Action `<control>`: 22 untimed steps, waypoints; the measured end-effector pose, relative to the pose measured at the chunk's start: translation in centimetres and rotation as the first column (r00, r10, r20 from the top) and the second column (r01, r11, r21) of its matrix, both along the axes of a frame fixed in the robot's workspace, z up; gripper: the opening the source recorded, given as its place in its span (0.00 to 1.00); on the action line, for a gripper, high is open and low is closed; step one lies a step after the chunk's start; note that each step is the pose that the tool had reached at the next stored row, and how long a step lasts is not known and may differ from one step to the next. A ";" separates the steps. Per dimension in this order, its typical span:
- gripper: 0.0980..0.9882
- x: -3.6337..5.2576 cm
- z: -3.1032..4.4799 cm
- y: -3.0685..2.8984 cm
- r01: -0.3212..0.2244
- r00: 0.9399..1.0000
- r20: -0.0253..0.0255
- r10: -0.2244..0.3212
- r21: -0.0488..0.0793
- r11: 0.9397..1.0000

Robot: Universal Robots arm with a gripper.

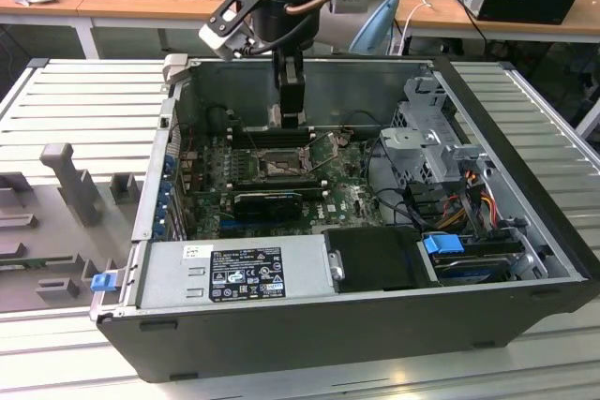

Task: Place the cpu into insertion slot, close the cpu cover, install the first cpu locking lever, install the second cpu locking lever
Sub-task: 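Place the cpu into insertion slot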

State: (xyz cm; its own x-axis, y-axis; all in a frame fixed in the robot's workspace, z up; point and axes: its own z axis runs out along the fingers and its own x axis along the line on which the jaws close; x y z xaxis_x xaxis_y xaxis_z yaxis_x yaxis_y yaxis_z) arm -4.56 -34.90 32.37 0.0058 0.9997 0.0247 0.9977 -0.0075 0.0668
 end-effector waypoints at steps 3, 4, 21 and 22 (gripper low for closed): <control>0.48 0.00 -0.10 0.00 0.000 1.000 0.000 0.000 0.000 1.000; 0.48 0.00 -0.15 0.00 0.000 1.000 0.000 0.000 0.000 1.000; 0.48 0.00 -1.45 0.00 0.035 0.999 -0.001 -0.035 0.000 0.999; 0.48 0.00 -1.52 0.00 0.035 0.999 -0.001 -0.035 0.000 0.999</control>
State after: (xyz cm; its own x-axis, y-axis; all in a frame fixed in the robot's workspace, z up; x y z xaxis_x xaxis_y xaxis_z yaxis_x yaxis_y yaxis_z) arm -4.56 -34.90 30.84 0.0404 0.9989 0.0247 0.9970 -0.0420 0.0656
